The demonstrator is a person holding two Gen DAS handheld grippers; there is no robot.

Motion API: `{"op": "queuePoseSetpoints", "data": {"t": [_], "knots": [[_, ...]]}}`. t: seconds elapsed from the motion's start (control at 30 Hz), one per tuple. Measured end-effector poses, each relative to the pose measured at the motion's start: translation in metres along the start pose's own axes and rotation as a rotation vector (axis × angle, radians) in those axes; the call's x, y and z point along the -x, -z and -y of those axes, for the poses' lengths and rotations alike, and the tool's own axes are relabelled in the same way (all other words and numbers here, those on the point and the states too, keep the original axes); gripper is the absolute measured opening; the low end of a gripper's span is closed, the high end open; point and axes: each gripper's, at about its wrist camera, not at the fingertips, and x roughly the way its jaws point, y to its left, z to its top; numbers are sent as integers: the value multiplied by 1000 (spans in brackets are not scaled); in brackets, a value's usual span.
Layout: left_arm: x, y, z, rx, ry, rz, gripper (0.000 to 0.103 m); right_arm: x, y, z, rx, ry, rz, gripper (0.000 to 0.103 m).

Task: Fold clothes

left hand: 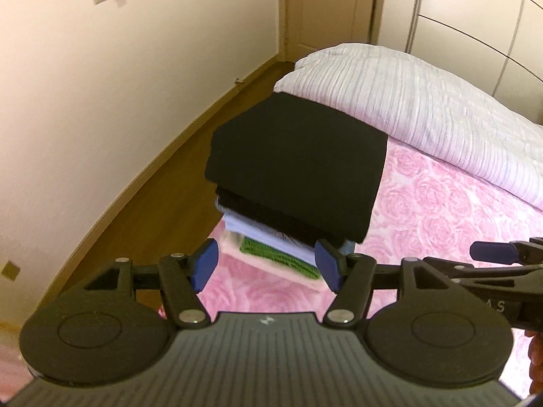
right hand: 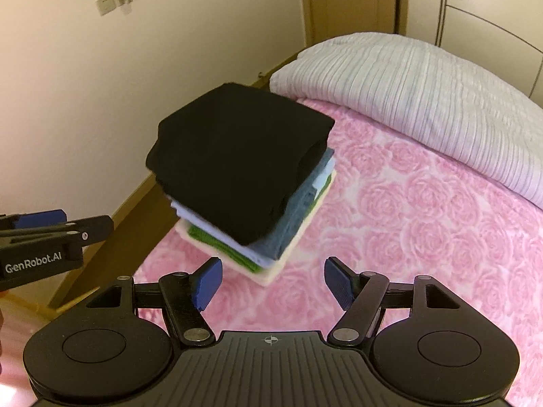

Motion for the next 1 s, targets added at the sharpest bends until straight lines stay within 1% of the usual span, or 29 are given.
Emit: {"op": "queuePoseSetpoints", "data": {"t": [0.13, 0.2, 0.33, 0.43, 0.57, 0.73, 1.0], "knots": [[4, 13, 16, 21, -53, -1, 62, 6, 6, 10, 34, -26, -9, 70], [7, 20, 23, 38, -62, -6, 62, 8, 9, 15, 51, -35, -13, 70], [7, 32, 30, 93, -34, -25, 62, 10, 16, 25, 76, -53, -18, 70], [1, 39, 37, 117, -34, -47, 62, 10, 22, 33, 91, -47, -19, 70], [-5, 48, 46, 128, -52, -74, 62, 6, 32, 41, 113, -41, -27, 70], [-6, 57, 56, 147, -60, -86, 62, 1, 40, 54, 117, -62, -58, 70], [-10, 59, 79, 133, -46, -96, 62, -3, 40, 78, 151, -52, -100, 70]]}}
